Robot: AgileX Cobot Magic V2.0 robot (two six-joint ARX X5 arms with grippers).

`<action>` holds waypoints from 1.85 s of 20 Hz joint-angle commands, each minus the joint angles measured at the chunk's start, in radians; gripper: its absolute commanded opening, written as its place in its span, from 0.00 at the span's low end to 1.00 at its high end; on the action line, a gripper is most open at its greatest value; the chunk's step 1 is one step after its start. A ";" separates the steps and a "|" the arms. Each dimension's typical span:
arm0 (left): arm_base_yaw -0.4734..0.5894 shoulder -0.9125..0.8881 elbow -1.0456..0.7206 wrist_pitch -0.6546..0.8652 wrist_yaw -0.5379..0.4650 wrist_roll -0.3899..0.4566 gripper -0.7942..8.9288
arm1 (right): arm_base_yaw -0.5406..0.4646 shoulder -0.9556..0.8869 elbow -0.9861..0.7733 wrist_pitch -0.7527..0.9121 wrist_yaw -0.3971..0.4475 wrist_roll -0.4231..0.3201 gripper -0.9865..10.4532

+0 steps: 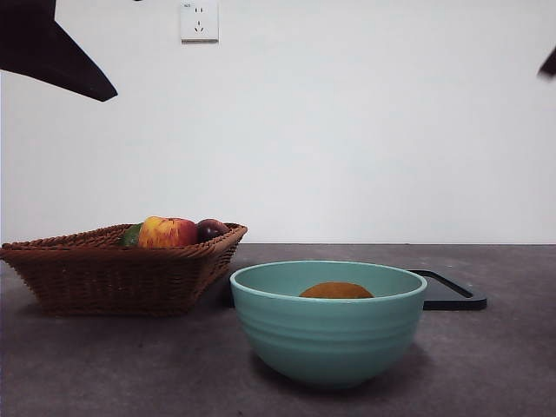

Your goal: Pick up the wifruite, put it on the bowl, pick up the plate, put it on desk

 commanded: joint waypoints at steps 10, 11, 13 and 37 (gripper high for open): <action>-0.007 0.005 0.006 0.019 0.005 0.008 0.43 | 0.140 0.276 -0.217 0.429 0.141 0.146 0.33; -0.007 0.005 0.006 0.019 0.005 0.008 0.43 | 0.150 0.302 -0.217 0.457 0.152 0.146 0.31; -0.007 0.005 0.006 0.019 0.005 0.008 0.43 | 0.171 0.349 -0.217 0.508 0.175 0.151 0.31; -0.007 0.005 0.006 0.020 0.004 0.009 0.43 | 0.231 0.531 -0.197 0.671 0.254 0.154 0.10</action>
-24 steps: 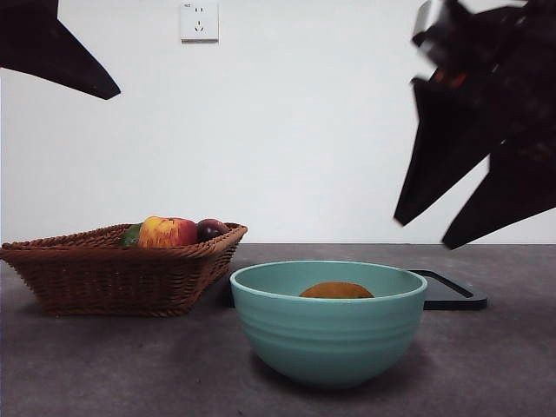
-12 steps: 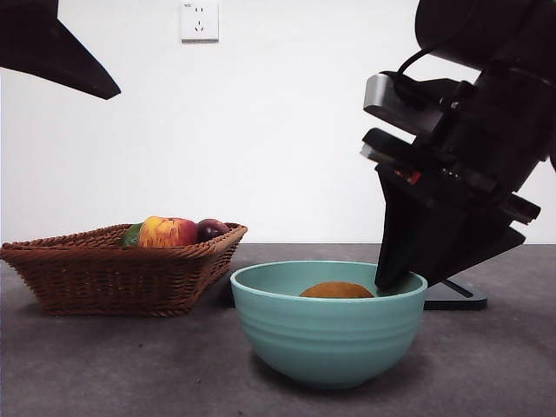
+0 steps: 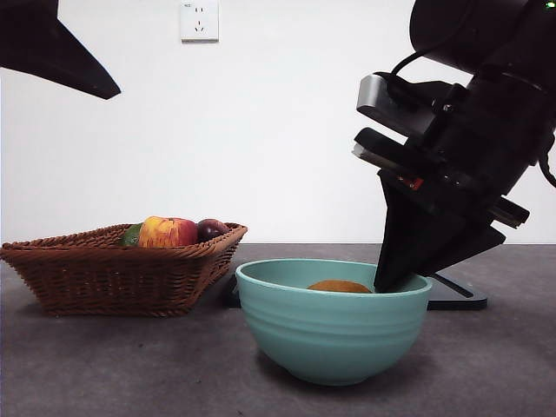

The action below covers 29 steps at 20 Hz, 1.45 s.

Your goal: Pick up the wifruite, put it on the bowl, pick up the plate, put it on desk

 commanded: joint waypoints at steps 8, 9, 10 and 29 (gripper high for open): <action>-0.007 0.005 0.006 0.011 0.004 0.010 0.43 | -0.034 0.026 0.195 -0.057 0.026 -0.014 0.10; -0.007 0.005 0.006 0.011 0.004 0.010 0.43 | -0.047 0.035 0.217 -0.063 0.032 -0.023 0.10; -0.007 0.005 0.006 0.011 0.005 0.010 0.43 | -0.067 0.056 0.250 -0.074 0.031 -0.032 0.10; -0.007 0.005 0.006 0.011 0.004 0.010 0.43 | -0.261 0.486 0.578 -0.088 0.031 -0.122 0.10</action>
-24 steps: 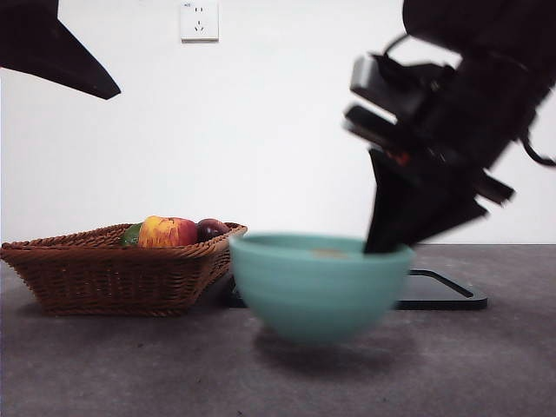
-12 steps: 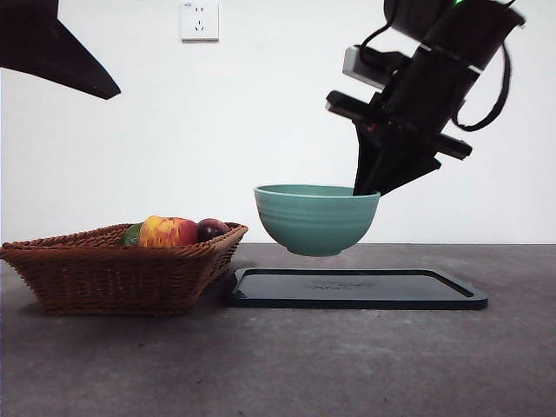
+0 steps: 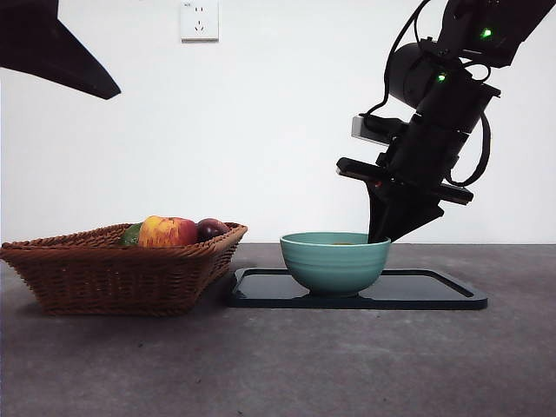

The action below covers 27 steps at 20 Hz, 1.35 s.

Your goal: Pick up the wifruite, put it on the bowl, pick up the plate, put it on desk

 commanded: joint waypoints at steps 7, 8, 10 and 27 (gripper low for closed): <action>-0.007 0.005 0.006 0.011 0.004 0.008 0.43 | 0.004 0.021 0.023 -0.006 0.002 -0.007 0.27; -0.007 0.005 0.006 0.011 0.004 0.008 0.43 | 0.004 0.012 0.023 -0.010 0.016 -0.004 0.27; -0.007 0.005 0.006 0.011 0.004 0.008 0.43 | 0.004 -0.035 0.025 -0.025 0.056 -0.007 0.28; -0.006 0.005 0.006 0.059 0.004 0.004 0.43 | 0.041 -0.807 -0.095 -0.465 -0.058 -0.034 0.28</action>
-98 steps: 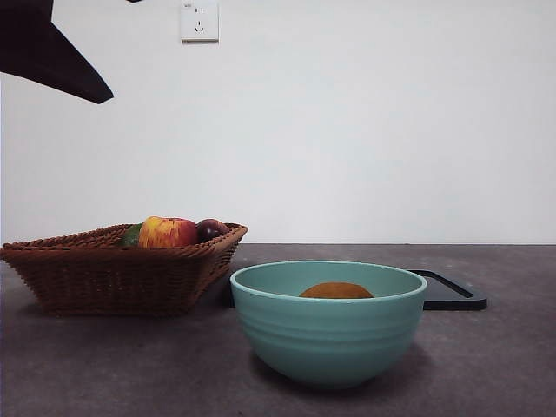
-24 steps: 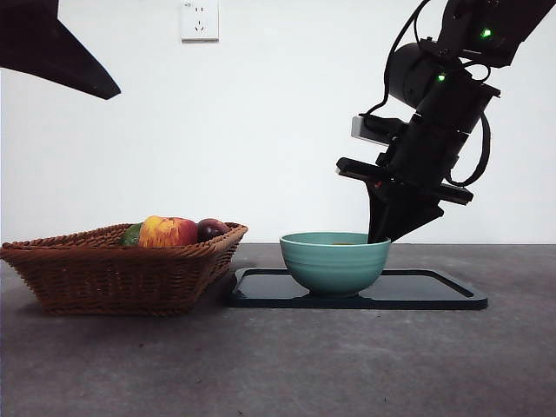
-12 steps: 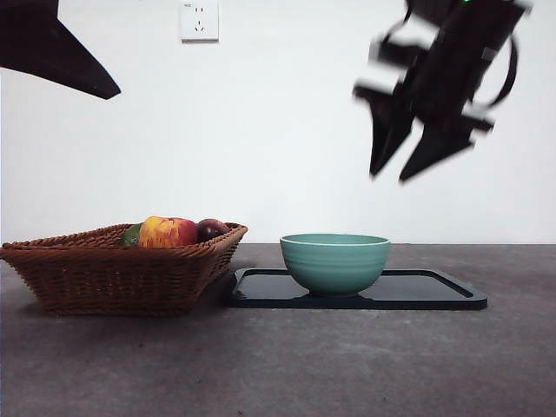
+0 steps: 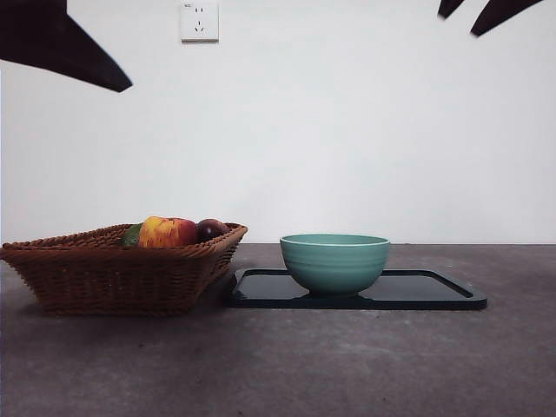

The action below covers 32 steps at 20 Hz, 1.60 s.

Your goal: Pick up the wifruite, put it on the bowl, pick up the plate, put it on desk

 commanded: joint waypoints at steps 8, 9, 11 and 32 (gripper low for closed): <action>-0.006 0.005 0.006 0.013 0.004 0.004 0.43 | 0.032 -0.348 -0.381 0.048 -0.160 -0.013 0.28; -0.006 0.005 0.006 0.013 0.004 0.003 0.43 | 0.032 -0.369 -0.404 0.048 -0.178 -0.013 0.28; -0.006 0.005 0.006 0.013 0.004 0.001 0.43 | 0.032 -0.405 -0.434 0.048 -0.184 -0.013 0.28; -0.006 0.005 0.006 0.017 0.004 0.001 0.43 | 0.032 -0.423 -0.438 0.055 -0.184 -0.012 0.28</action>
